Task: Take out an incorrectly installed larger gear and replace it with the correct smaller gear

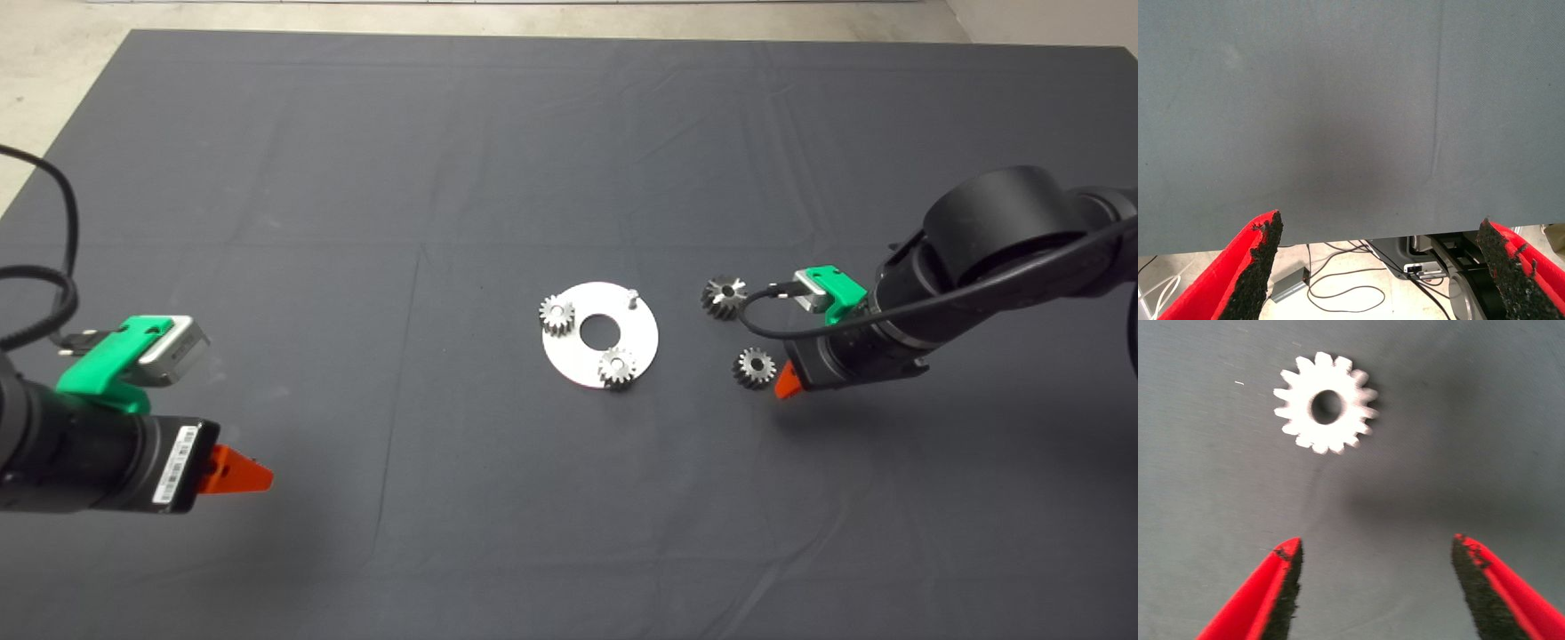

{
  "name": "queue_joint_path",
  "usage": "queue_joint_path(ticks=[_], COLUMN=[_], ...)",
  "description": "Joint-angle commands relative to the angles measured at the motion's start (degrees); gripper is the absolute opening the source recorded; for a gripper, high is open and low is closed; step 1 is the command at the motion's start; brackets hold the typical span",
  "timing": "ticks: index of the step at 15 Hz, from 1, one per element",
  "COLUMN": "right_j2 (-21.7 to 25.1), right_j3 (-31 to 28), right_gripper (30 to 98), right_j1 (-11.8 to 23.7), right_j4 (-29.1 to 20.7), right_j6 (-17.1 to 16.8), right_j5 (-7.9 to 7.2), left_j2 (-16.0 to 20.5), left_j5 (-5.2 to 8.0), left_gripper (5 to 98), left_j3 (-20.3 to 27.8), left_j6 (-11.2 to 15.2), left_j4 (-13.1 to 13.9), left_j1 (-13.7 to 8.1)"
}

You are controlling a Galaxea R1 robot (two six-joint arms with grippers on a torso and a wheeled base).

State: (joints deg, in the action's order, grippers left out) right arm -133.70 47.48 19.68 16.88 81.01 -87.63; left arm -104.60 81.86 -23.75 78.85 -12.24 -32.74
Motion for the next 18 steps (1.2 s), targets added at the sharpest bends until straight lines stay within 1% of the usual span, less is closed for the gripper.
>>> queue_joint_path(ticks=[1, 3, 5, 7, 11, 13, 18], right_j2=[-0.5, -1.0, -1.2, -1.2, -1.1, -1.2, -1.7], right_j3=[0.0, 0.0, 0.2, 0.4, 1.4, 2.1, 4.2], right_gripper=[61.9, 62.8, 68.1, 68.1, 68.1, 68.1, 68.1], right_j1=[0.8, 0.8, 0.7, 0.0, -1.7, -3.3, -3.4], right_j4=[1.8, 1.8, 1.8, 1.8, 2.6, 6.3, 7.4], right_j6=[-0.1, -0.1, -0.2, -0.2, -0.3, -0.7, -3.6], right_j5=[-5.27, -5.36, -5.36, -5.10, -5.27, -5.27, -5.27], left_j2=[0.0, 0.1, 0.1, 0.1, 0.0, 0.0, 0.0], left_j5=[0.14, 0.14, 0.14, 0.14, 0.09, 0.14, 0.14], left_gripper=[74.4, 74.4, 74.4, 74.4, 74.4, 74.4, 74.4], left_j3=[0.8, 0.8, 1.0, 1.3, 1.4, 1.6, 1.4], left_j6=[1.4, 1.5, 1.6, 2.3, 2.4, 2.5, 2.4], left_j4=[0.4, 0.4, 0.4, 0.4, 0.3, 0.3, 0.3], left_j1=[-0.6, -0.6, -0.6, -0.5, -0.5, -0.5, -0.5])
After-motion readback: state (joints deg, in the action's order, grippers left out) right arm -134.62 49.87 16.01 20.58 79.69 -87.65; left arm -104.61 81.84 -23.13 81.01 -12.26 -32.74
